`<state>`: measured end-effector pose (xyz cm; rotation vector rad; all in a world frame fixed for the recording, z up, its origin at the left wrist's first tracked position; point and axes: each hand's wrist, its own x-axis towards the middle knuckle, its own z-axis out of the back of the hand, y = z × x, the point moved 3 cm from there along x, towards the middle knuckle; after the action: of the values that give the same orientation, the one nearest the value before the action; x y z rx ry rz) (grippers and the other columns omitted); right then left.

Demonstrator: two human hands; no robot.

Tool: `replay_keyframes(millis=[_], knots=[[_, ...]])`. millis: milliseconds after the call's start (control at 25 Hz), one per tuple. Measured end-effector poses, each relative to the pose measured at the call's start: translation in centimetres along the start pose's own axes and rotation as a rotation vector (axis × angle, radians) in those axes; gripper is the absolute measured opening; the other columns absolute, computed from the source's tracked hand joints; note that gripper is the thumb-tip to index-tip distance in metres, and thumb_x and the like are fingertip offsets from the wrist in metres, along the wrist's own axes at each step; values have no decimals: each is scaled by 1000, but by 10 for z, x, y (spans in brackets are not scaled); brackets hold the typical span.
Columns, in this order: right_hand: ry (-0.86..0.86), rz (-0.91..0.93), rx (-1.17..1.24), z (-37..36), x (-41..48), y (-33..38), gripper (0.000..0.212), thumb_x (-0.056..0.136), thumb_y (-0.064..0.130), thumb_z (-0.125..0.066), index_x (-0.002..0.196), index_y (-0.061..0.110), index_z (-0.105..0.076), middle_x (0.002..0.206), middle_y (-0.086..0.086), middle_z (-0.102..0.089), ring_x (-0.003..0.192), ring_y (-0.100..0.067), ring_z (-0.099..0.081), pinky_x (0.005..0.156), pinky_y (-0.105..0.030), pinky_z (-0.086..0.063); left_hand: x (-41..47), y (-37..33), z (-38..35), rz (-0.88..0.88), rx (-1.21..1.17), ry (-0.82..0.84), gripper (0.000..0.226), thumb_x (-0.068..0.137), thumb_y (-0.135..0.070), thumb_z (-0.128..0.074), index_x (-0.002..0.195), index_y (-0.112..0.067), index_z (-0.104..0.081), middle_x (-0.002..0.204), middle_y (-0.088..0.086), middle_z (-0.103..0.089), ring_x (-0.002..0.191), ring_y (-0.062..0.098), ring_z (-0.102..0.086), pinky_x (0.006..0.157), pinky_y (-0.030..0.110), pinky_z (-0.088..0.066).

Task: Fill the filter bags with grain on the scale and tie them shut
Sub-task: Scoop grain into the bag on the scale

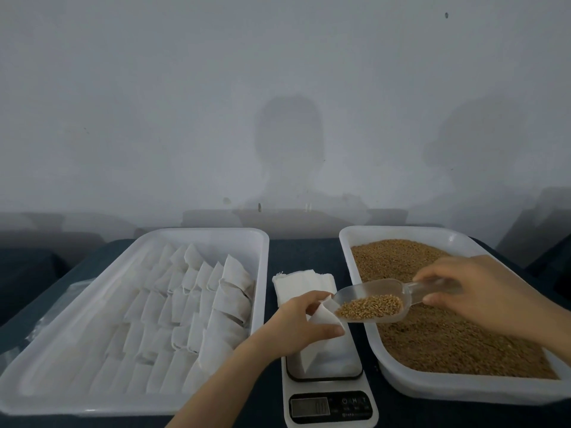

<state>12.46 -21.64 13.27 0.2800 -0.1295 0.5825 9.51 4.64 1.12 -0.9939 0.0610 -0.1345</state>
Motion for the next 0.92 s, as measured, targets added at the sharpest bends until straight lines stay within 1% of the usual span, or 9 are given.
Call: replay_keyframes(millis=[80,160,200,360,560,720,800,920], knots=[[11,25,-33,0,2,3,20,76,42,-71,88,53,-59,84,31,-59,82,12,-54,82,-23,-40,1,1,0,7,7,-1,68,78,-50,-73,138,-36,-44,128,-14,-54,113,1,-51,85,11,-43],[6,45,-75,2,4,5,16,78,45,-68,89,53,-59,86,32,-58,84,14,-50,83,-21,-33,2,2,-2,9,6,8,67,79,-47,-73,138,-34,-45,127,-13,-56,114,3,-52,94,19,-45],[7,53,-101,2,6,7,14,79,48,-66,90,53,-59,87,33,-58,85,15,-49,84,-21,-30,2,2,-2,10,2,11,66,79,-45,-74,137,-33,-46,125,-14,-57,114,3,-53,96,21,-45],[28,97,-183,8,13,16,11,81,53,-60,92,51,-61,89,32,-58,86,13,-49,90,-22,-27,1,-2,-3,4,12,-13,66,76,-42,-77,135,-32,-48,125,-15,-56,115,2,-51,100,26,-46],[38,152,-282,18,25,33,9,83,53,-57,89,48,-62,81,26,-58,82,11,-48,95,-23,-23,1,-4,-3,-7,-3,-34,67,74,-43,-79,133,-32,-49,126,-14,-55,116,4,-52,99,32,-49],[62,200,-377,26,34,51,8,85,50,-55,87,46,-62,77,21,-59,79,6,-50,92,-22,-21,1,-5,-4,-21,-20,-33,56,73,-43,-79,122,-40,-52,116,-21,-58,109,-3,-55,95,28,-52],[73,225,-447,27,38,59,10,86,46,-53,89,43,-63,77,19,-61,79,3,-52,92,-23,-21,1,-4,-4,-17,-31,-39,53,72,-44,-79,119,-40,-53,113,-21,-60,106,-3,-57,93,25,-53],[69,266,-562,29,44,71,14,87,41,-50,91,37,-63,81,15,-61,82,-1,-54,98,-27,-21,0,-5,-3,-12,-25,-47,46,73,-45,-78,113,-43,-53,108,-24,-60,101,-4,-58,86,17,-52]])
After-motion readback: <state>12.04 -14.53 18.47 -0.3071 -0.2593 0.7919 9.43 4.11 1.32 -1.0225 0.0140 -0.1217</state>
